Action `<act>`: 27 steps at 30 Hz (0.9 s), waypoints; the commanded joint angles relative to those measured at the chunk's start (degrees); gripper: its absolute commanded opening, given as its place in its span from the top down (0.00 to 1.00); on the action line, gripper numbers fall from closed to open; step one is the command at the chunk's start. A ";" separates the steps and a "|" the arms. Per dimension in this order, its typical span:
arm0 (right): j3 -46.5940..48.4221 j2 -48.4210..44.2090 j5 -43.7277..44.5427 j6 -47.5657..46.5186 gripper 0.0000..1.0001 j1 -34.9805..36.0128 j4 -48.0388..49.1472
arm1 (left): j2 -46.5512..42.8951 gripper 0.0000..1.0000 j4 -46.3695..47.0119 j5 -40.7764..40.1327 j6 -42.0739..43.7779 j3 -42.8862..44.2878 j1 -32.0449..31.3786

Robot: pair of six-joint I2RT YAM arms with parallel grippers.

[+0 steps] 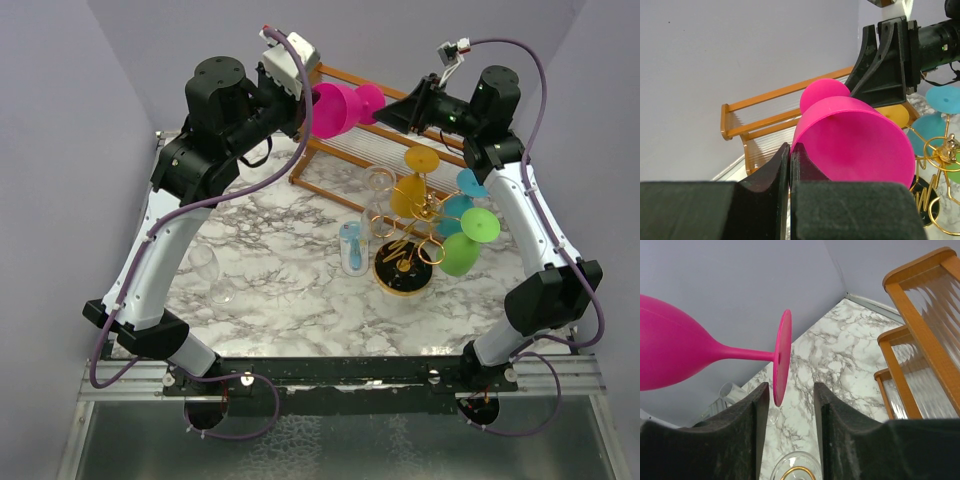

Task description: Place the wine glass upside down on the wine glass rack

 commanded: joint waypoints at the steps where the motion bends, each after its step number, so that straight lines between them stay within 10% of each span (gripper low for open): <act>1: 0.00 -1.10 -0.74 3.04 0.64 0.25 3.55 | -0.49 1.00 2.79 2.90 -1.39 -0.18 -0.30; 14: -1.07 -1.57 0.97 3.34 0.99 0.16 3.60 | -0.50 0.98 3.24 3.72 -1.39 -1.97 -0.28; 27: 3.36 -4.24 13.61 -17.50 0.99 -0.32 -6.79 | -6.03 0.40 0.31 -2.65 4.84 -8.24 0.23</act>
